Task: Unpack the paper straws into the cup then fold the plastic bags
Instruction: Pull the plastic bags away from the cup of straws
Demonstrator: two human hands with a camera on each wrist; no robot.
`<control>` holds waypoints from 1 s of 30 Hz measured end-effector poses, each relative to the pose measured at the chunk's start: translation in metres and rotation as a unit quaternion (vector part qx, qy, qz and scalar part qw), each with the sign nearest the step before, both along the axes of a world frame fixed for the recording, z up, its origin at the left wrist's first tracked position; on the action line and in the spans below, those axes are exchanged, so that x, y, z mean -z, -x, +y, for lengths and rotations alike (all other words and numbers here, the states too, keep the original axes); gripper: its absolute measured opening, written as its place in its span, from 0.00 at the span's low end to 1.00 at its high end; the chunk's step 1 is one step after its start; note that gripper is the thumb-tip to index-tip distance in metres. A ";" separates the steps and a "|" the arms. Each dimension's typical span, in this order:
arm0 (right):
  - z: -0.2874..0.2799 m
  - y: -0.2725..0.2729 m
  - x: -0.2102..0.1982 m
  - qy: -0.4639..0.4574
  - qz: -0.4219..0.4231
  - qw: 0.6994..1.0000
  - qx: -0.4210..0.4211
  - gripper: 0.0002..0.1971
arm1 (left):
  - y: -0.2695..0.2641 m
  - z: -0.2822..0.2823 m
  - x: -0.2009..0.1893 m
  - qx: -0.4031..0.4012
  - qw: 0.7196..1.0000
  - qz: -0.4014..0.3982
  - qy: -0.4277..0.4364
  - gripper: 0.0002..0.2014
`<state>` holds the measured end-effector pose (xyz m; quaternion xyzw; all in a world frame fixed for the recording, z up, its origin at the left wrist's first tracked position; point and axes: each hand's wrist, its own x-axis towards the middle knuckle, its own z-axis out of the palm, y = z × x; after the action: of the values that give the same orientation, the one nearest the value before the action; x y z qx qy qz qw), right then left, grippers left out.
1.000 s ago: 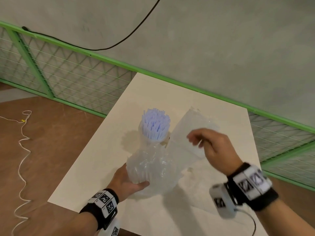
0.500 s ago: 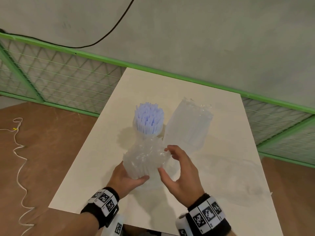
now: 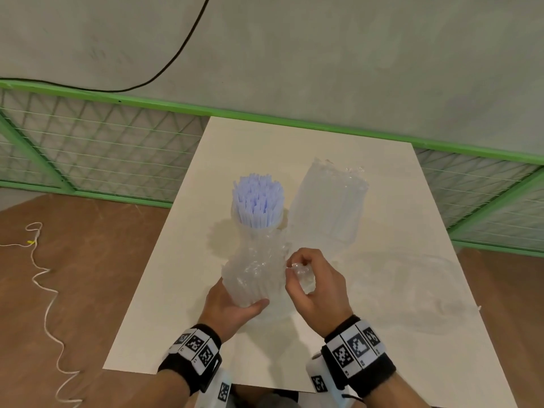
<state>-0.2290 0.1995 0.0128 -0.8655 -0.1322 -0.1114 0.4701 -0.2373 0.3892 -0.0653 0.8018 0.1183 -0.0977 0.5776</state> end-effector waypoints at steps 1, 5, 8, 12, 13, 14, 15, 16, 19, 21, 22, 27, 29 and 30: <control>0.000 -0.001 0.000 -0.002 0.000 1.000 0.005 0.11 | 0.000 0.000 0.000 0.001 1.000 -0.002 0.001 0.35; 0.002 0.001 -0.009 -0.036 -0.065 0.997 -0.007 0.11 | 0.000 -0.001 -0.002 -0.008 1.000 -0.002 0.003 0.33; -0.001 0.007 -0.011 -0.061 -0.086 0.994 -0.028 0.08 | 0.000 -0.001 -0.002 -0.010 1.000 0.000 0.005 0.32; -0.004 0.013 -0.002 -0.031 -0.076 0.996 -0.032 0.10 | 0.001 -0.002 -0.002 -0.006 1.000 -0.003 0.011 0.32; -0.004 0.013 0.002 -0.022 -0.077 0.996 -0.027 0.13 | 0.001 -0.002 -0.002 -0.005 1.000 -0.005 0.011 0.32; -0.003 0.013 0.006 -0.016 -0.078 0.997 -0.021 0.14 | 0.001 -0.003 -0.003 -0.008 1.000 -0.006 0.013 0.32; -0.002 0.013 0.008 -0.015 -0.074 0.997 -0.012 0.14 | 0.001 -0.003 -0.004 -0.012 1.000 -0.005 0.014 0.31; -0.001 0.012 0.009 -0.017 -0.063 0.998 0.001 0.13 | 0.001 -0.004 -0.004 -0.014 1.000 -0.005 0.015 0.30; 0.001 0.011 0.006 -0.037 -0.026 0.998 0.046 0.12 | 0.002 -0.004 -0.005 -0.016 1.000 -0.006 0.013 0.28; 0.003 0.008 0.001 -0.052 -0.028 0.996 0.066 0.12 | 0.002 -0.002 -0.005 -0.011 1.000 -0.006 0.012 0.27; 0.003 0.005 -0.002 -0.052 -0.041 0.995 0.070 0.14 | 0.002 -0.002 -0.005 -0.009 1.000 -0.004 0.011 0.27; -0.002 -0.006 -0.015 -0.004 -0.088 0.993 0.075 0.13 | 0.001 -0.004 -0.007 -0.018 1.000 -0.007 0.020 0.25; -0.006 -0.010 -0.022 -0.017 -0.076 0.993 0.093 0.12 | 0.001 -0.004 -0.008 -0.015 1.000 -0.007 0.022 0.25; -0.007 -0.012 -0.026 -0.022 -0.075 0.992 0.101 0.13 | 0.001 -0.003 -0.008 -0.014 1.000 -0.006 0.023 0.25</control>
<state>-0.2173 0.1925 0.0390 -0.8533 -0.0768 -0.2254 0.4639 -0.2388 0.3862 -0.0573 0.7868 0.1240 -0.0877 0.5982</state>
